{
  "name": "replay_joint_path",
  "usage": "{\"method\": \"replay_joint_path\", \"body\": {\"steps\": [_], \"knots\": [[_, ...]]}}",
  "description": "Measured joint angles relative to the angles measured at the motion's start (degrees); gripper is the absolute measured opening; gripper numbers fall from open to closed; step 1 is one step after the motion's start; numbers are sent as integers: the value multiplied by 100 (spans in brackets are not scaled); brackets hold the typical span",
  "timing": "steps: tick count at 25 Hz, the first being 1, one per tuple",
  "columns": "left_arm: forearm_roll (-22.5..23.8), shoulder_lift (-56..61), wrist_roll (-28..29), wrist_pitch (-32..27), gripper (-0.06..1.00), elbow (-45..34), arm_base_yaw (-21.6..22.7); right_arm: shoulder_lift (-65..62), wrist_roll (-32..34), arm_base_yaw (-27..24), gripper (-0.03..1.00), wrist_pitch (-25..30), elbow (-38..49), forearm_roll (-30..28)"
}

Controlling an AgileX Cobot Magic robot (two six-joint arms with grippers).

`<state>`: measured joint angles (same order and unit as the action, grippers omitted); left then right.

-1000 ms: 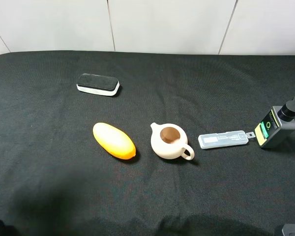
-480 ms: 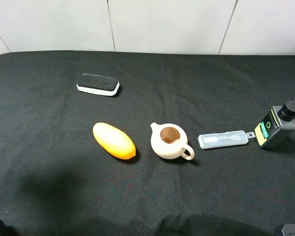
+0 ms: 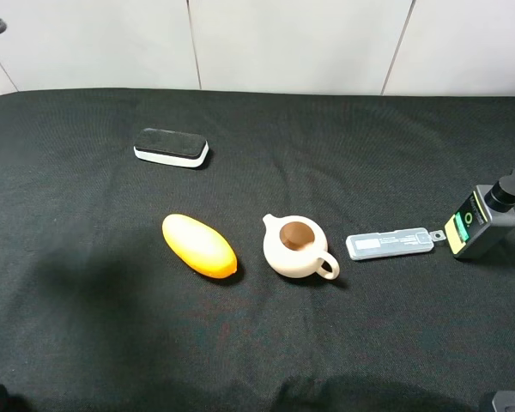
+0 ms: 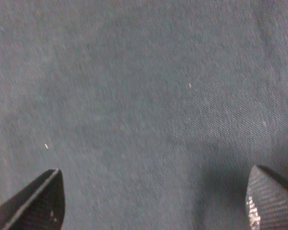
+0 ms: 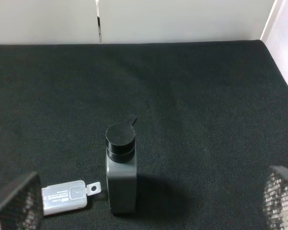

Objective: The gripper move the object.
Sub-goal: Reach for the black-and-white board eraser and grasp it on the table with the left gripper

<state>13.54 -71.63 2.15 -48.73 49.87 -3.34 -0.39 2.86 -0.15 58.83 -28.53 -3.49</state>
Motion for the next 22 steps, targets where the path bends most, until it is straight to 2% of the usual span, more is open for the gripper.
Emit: {"method": "replay_joint_path", "body": {"steps": [4,11,17,22], "knots": [[116,-565,-456,11,80,448,-185,0,0,0,69,0,0,0],[130,-1565,-1581,22,80,1337,-753,0,0,0,69,0,0,0],[135,-2321,-2950,-34,80,1901,-1043,0,0,0,69,0,0,4],[108,-2877,-4124,-36,79,2239,-1074,0,0,0,69,0,0,4]]}}
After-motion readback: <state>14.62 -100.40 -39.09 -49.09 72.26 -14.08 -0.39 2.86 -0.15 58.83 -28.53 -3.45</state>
